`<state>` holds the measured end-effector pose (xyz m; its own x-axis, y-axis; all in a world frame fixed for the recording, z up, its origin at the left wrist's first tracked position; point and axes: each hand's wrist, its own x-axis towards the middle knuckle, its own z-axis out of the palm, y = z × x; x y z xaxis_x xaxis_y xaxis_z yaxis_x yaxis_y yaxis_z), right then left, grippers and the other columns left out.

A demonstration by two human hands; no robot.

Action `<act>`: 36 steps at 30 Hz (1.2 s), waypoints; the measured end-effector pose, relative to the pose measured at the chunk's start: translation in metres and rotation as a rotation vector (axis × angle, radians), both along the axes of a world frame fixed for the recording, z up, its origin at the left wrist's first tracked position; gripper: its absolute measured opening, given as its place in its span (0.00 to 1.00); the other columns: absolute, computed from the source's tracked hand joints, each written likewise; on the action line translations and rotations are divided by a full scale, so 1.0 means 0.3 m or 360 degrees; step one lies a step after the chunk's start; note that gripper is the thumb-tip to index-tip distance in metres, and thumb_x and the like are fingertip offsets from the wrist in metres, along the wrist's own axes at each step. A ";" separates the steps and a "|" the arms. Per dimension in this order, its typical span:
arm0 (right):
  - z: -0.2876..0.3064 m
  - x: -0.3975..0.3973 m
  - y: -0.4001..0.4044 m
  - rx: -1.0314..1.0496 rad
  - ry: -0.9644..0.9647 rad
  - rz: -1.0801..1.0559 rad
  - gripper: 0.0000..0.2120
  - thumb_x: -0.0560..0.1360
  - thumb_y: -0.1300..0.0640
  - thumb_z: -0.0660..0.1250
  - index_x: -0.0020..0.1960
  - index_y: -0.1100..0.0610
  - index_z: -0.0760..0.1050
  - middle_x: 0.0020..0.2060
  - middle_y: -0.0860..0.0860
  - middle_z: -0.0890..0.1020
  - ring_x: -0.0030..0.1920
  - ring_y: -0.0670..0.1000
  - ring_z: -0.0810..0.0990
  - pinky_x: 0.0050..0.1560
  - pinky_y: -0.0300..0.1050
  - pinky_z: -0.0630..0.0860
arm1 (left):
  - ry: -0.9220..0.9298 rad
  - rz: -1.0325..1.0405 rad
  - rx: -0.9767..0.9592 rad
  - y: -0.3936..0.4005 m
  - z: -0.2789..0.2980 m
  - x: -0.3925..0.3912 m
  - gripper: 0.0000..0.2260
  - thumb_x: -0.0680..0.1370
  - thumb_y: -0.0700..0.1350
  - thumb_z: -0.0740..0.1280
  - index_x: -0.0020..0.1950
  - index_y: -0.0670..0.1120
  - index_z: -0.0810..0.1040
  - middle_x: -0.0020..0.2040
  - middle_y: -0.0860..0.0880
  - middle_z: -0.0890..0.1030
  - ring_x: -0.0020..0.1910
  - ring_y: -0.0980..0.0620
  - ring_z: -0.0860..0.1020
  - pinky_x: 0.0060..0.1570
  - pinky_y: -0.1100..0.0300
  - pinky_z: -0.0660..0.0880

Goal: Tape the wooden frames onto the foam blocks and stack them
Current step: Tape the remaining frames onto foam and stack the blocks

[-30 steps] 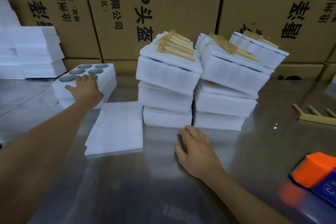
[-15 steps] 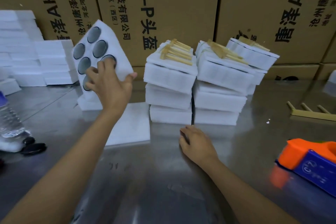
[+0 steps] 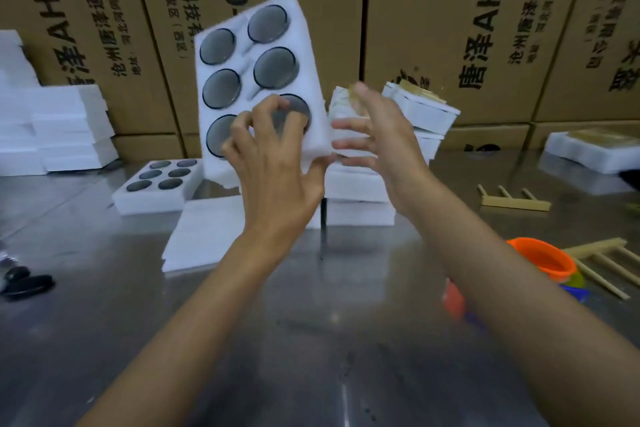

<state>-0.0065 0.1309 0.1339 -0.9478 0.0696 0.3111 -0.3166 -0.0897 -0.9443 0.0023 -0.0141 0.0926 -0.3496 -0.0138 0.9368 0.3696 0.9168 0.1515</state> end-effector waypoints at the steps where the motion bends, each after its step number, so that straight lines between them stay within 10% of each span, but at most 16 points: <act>1: 0.039 0.006 0.012 0.0000 -0.0022 0.0062 0.30 0.69 0.32 0.68 0.66 0.45 0.71 0.51 0.48 0.85 0.46 0.52 0.86 0.45 0.51 0.84 | -0.0027 -0.0012 -0.0065 0.031 -0.007 0.013 0.21 0.71 0.52 0.75 0.58 0.46 0.75 0.66 0.43 0.72 0.62 0.40 0.65 0.57 0.45 0.64; 3: 0.079 0.015 0.033 0.0079 -0.0026 0.0070 0.38 0.68 0.33 0.71 0.73 0.42 0.63 0.55 0.44 0.82 0.52 0.48 0.84 0.49 0.50 0.82 | -0.0067 -0.0062 -0.0199 0.091 -0.022 0.042 0.21 0.71 0.53 0.76 0.59 0.46 0.77 0.66 0.43 0.73 0.63 0.40 0.65 0.56 0.44 0.65; 8: -0.016 0.065 0.136 -0.0012 0.0001 -0.0355 0.20 0.75 0.49 0.68 0.66 0.38 0.71 0.39 0.39 0.85 0.43 0.45 0.85 0.45 0.47 0.83 | -0.0189 -0.0567 -0.0384 0.135 -0.055 0.108 0.18 0.76 0.61 0.68 0.56 0.49 0.80 0.68 0.46 0.72 0.65 0.45 0.67 0.59 0.49 0.65; 14: -0.278 0.189 0.235 0.0001 -0.0273 -0.0310 0.11 0.76 0.54 0.63 0.50 0.41 0.81 0.42 0.42 0.85 0.40 0.43 0.84 0.32 0.38 0.77 | -0.0905 -0.0940 0.0595 0.044 -0.161 0.073 0.20 0.80 0.58 0.64 0.71 0.59 0.68 0.74 0.55 0.62 0.73 0.57 0.62 0.69 0.57 0.60; 18: -0.422 0.210 0.218 0.0166 -0.0585 -0.0236 0.10 0.74 0.54 0.64 0.37 0.46 0.80 0.31 0.43 0.83 0.32 0.43 0.81 0.28 0.37 0.74 | -0.1673 -0.1447 0.1449 0.034 -0.306 0.056 0.25 0.75 0.51 0.71 0.71 0.59 0.71 0.66 0.55 0.78 0.61 0.54 0.80 0.60 0.53 0.77; 26: -0.575 0.136 0.209 0.0779 -0.0702 -0.0376 0.11 0.77 0.51 0.61 0.47 0.53 0.80 0.48 0.49 0.82 0.51 0.50 0.78 0.49 0.44 0.73 | -0.1870 -0.1066 0.1537 0.011 -0.440 0.034 0.17 0.79 0.51 0.64 0.68 0.53 0.76 0.66 0.50 0.79 0.64 0.49 0.77 0.69 0.47 0.70; 31: -0.589 0.126 0.225 0.0287 -0.0968 -0.0270 0.11 0.65 0.42 0.69 0.46 0.42 0.83 0.47 0.47 0.85 0.47 0.49 0.85 0.45 0.45 0.82 | -0.1130 -0.0029 0.0333 -0.160 -0.429 -0.087 0.16 0.77 0.40 0.64 0.65 0.44 0.76 0.66 0.44 0.74 0.60 0.42 0.73 0.62 0.50 0.68; 36: -0.585 0.127 0.209 0.0108 -0.0900 -0.0358 0.05 0.67 0.44 0.70 0.42 0.40 0.83 0.37 0.42 0.86 0.35 0.43 0.85 0.28 0.35 0.74 | -0.1850 0.0597 0.0163 -0.339 -0.473 -0.227 0.35 0.79 0.62 0.61 0.80 0.45 0.56 0.80 0.37 0.53 0.79 0.36 0.51 0.76 0.43 0.49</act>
<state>0.0314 0.1935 -0.0416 -0.9317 0.2850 -0.2252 0.2314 -0.0124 -0.9728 -0.0659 -0.1157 -0.0494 -0.9353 -0.3489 0.0588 -0.3180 0.9018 0.2928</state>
